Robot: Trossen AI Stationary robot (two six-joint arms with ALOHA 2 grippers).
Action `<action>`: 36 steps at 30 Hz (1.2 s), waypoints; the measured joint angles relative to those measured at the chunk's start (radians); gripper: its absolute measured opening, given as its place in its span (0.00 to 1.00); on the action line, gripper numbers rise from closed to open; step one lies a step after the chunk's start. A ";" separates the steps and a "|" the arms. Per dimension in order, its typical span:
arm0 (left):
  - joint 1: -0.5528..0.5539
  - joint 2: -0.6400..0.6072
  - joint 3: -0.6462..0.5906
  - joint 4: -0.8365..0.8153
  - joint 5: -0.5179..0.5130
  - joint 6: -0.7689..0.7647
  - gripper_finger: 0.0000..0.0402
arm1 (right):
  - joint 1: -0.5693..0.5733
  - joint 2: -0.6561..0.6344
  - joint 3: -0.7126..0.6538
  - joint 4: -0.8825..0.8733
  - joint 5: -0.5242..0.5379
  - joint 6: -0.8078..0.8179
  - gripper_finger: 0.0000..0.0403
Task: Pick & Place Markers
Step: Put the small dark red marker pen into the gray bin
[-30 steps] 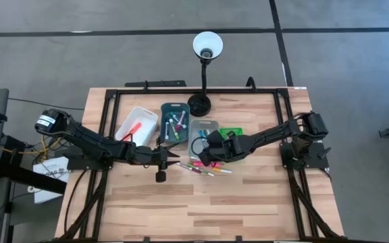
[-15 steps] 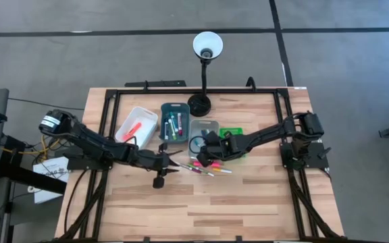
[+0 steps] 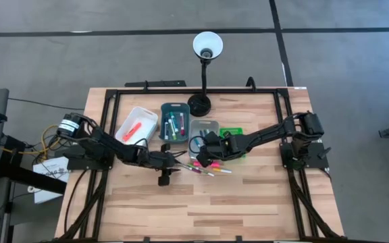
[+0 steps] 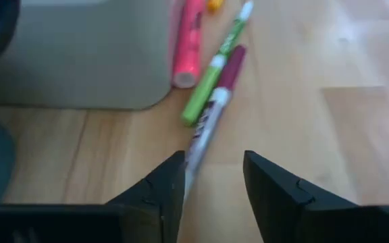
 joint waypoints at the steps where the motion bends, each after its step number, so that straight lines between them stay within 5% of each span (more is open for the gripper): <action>1: 0.007 0.009 0.000 0.000 0.000 -0.004 0.37 | 0.002 0.000 0.000 0.003 -0.011 0.000 0.42; 10: 0.041 0.064 0.000 0.012 0.037 -0.037 0.33 | 0.003 0.000 0.000 0.042 -0.041 -0.035 0.41; 18: 0.032 0.044 0.000 0.000 0.087 -0.026 0.05 | 0.018 0.000 0.022 0.069 -0.040 -0.145 0.39; 28: 0.032 0.008 -0.001 -0.003 0.179 -0.026 0.09 | 0.106 -0.001 0.132 0.064 -0.038 -0.293 0.37; 36: 0.000 -0.163 -0.001 -0.008 0.209 -0.026 0.08 | 0.194 -0.001 0.134 0.126 -0.101 -0.474 0.39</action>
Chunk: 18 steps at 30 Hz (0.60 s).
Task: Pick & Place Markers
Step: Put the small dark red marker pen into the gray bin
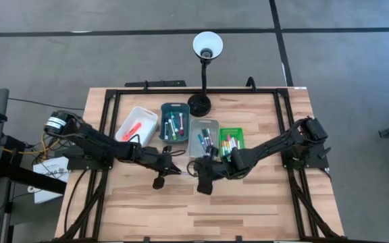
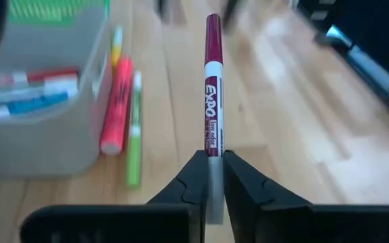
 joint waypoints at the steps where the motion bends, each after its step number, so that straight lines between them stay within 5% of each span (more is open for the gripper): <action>1: -0.007 -0.024 0.000 -0.007 -0.007 0.002 0.08 | 0.008 0.000 0.000 0.021 -0.017 -0.016 0.39; 8: -0.057 -0.126 0.000 -0.034 -0.045 0.027 0.06 | 0.025 0.000 0.000 0.154 -0.107 -0.110 0.41; 18: -0.083 -0.129 0.001 -0.028 -0.073 0.061 0.07 | 0.004 0.008 0.000 0.144 -0.092 -0.112 0.40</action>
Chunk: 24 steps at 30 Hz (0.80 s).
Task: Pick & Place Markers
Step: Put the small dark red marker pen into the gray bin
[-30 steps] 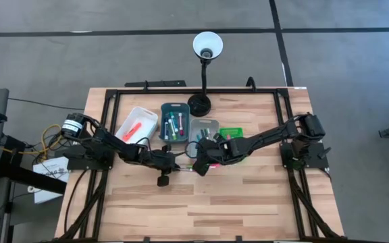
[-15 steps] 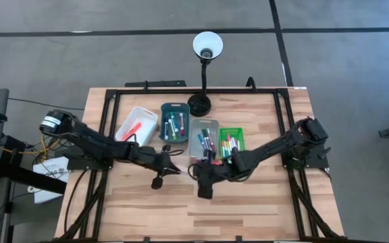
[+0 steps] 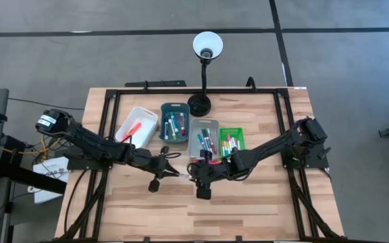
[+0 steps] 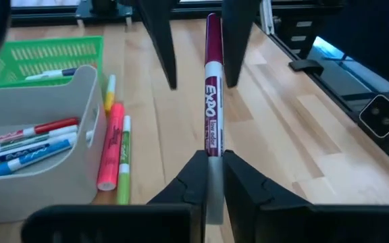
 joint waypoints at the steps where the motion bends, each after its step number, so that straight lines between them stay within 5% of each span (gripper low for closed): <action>1: 0.001 0.000 0.000 -0.001 -0.007 0.000 0.07 | -0.005 0.000 0.000 0.001 0.000 0.000 0.38; 13: 0.004 0.000 0.000 -0.005 -0.056 -0.003 0.09 | -0.021 0.000 0.000 -0.001 -0.002 0.003 0.07; 24: 0.003 0.001 -0.001 0.006 -0.104 -0.006 0.18 | -0.039 0.000 0.000 -0.026 -0.004 0.084 0.11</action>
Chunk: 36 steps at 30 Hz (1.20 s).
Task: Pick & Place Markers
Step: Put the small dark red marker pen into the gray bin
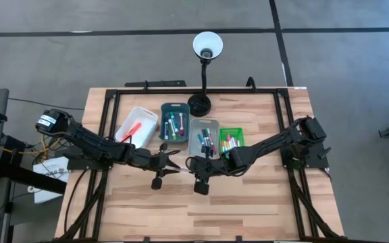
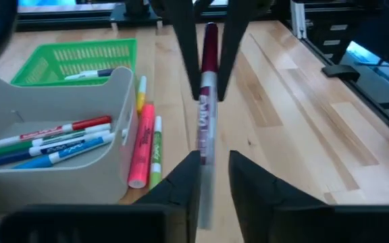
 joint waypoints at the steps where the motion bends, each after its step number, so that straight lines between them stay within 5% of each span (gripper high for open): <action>1: 0.000 0.000 0.000 -0.002 -0.009 0.000 0.20 | -0.002 0.000 0.000 -0.014 0.001 0.012 0.11; 7: 0.000 0.000 0.000 -0.004 -0.050 -0.001 0.30 | -0.023 0.000 0.000 -0.110 0.021 0.099 0.07; 16: -0.003 0.000 0.000 -0.005 -0.051 -0.005 0.34 | -0.068 0.000 0.000 -0.323 0.345 0.384 0.12; 22: -0.003 0.000 0.000 -0.006 -0.051 -0.006 0.34 | -0.111 0.000 -0.014 -0.518 0.350 0.602 0.08; 36: -0.003 0.000 0.000 -0.003 -0.051 -0.037 0.34 | -0.171 0.000 -0.122 -0.324 0.267 0.591 0.13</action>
